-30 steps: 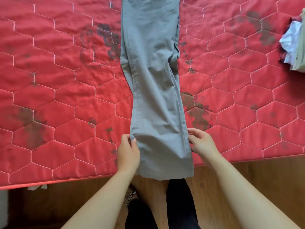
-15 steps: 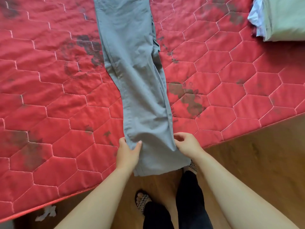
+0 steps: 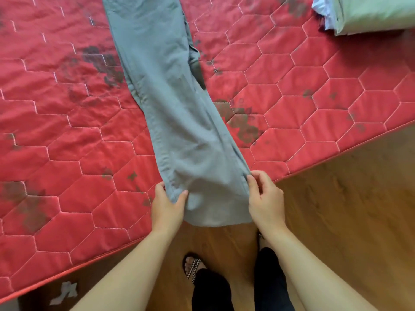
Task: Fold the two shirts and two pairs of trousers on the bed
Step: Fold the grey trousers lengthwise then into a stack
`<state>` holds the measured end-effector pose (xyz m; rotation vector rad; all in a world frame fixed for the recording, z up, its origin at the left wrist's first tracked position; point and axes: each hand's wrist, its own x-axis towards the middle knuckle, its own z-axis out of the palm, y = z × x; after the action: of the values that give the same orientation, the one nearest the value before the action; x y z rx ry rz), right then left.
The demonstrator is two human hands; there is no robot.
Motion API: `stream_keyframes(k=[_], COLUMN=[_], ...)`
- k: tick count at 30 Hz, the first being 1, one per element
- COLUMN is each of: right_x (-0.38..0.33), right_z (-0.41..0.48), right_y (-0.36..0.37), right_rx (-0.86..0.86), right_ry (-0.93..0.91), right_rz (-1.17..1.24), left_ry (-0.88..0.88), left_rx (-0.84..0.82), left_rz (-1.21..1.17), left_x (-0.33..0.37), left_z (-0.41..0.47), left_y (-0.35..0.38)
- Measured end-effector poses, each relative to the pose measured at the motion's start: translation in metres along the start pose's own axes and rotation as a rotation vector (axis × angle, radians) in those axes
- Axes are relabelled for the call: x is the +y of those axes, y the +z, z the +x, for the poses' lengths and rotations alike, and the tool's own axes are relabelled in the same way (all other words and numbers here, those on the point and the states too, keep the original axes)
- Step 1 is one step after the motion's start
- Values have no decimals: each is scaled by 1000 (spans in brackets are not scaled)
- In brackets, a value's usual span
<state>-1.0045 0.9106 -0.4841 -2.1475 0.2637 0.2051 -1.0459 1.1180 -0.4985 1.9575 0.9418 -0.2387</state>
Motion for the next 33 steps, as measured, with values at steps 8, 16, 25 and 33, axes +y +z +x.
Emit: stream_keyframes(k=[8, 16, 25, 33], right_x=[39, 29, 14, 5], right_z=[24, 59, 71, 120], right_y=[-31, -18, -50, -46], right_rx=[-248, -371, -237, -374], right_ry=[240, 171, -29, -74], right_rz=[-58, -48, -4, -333], left_ry=[-86, -79, -73, -116], left_rx=[-98, -37, 19, -42], left_rz=[112, 103, -21, 125], left_x=[7, 30, 43, 47], left_z=[-30, -30, -9, 2], left_y=[36, 62, 59, 57])
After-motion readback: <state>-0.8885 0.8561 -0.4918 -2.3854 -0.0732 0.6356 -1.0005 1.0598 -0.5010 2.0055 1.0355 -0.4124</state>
